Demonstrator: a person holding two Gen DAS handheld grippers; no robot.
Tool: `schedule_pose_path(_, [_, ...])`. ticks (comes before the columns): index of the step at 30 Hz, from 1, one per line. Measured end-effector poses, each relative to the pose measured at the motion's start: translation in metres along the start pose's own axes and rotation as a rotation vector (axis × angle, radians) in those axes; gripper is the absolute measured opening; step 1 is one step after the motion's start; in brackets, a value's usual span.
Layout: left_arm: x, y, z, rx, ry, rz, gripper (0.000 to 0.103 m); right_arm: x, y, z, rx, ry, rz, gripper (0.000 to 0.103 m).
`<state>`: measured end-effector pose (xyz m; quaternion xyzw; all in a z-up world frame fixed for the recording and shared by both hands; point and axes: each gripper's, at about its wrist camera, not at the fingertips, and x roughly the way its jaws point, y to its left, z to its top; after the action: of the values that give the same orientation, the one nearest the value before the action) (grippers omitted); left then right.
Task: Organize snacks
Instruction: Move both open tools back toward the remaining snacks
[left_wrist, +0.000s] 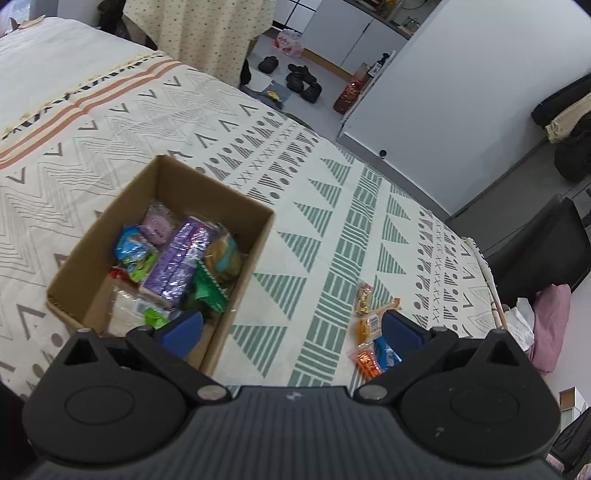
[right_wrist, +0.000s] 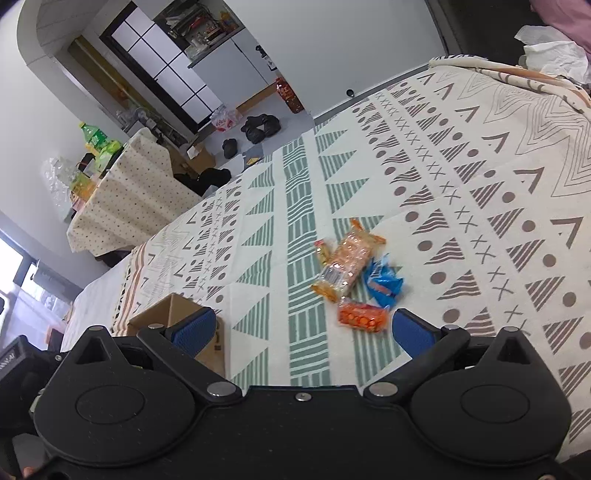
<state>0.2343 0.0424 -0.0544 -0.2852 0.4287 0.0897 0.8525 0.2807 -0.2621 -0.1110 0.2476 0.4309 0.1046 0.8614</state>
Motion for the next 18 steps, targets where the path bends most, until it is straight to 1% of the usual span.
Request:
schedule_pose_path(4, [0.009, -0.008, 0.000, 0.008, 0.001, -0.007, 0.102, 0.002, -0.012, 0.003, 0.021, -0.007, 0.007, 0.103])
schedule_pose_path(6, [0.014, -0.014, 0.000, 0.012, -0.009, -0.018, 0.102, 0.005, -0.015, 0.004, 0.018, -0.005, -0.005, 0.103])
schedule_pose_path(9, [0.026, -0.024, 0.000, 0.030, 0.010, -0.040, 0.102, 0.012, -0.023, 0.006, 0.032, 0.005, -0.004, 0.102])
schedule_pose_path(12, [0.040, -0.034, -0.002, 0.053, 0.034, -0.045, 0.100, 0.020, -0.031, 0.009, 0.046, 0.015, -0.012, 0.100])
schedule_pose_path(16, [0.062, -0.042, -0.005, 0.063, 0.069, -0.044, 0.099, 0.031, -0.040, 0.012, 0.067, 0.040, -0.013, 0.089])
schedule_pose_path(18, [0.072, -0.046, -0.007, 0.071, 0.077, -0.044, 0.096, 0.038, -0.045, 0.013, 0.083, 0.047, -0.018, 0.088])
